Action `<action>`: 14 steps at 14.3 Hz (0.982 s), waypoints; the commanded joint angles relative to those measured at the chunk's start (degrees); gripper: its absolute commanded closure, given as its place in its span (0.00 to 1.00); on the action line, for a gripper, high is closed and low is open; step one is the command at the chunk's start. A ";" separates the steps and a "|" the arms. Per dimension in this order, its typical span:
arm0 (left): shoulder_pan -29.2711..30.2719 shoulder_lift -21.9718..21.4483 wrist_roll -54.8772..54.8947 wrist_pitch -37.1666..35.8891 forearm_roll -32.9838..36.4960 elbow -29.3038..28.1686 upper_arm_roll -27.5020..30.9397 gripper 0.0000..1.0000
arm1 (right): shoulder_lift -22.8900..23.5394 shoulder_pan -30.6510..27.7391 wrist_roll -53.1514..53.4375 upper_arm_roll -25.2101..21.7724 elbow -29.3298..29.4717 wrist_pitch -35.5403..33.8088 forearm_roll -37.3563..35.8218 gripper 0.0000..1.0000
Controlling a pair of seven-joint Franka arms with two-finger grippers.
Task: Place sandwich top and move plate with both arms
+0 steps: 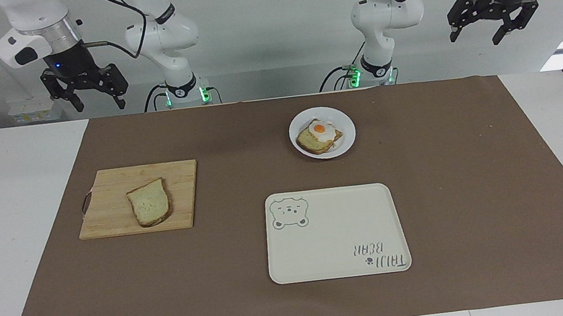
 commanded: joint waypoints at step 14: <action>0.13 -1.36 -0.21 -0.20 0.47 -1.47 -0.11 0.00 | -2.65 -0.60 -2.01 0.05 -3.88 0.23 -0.12 0.00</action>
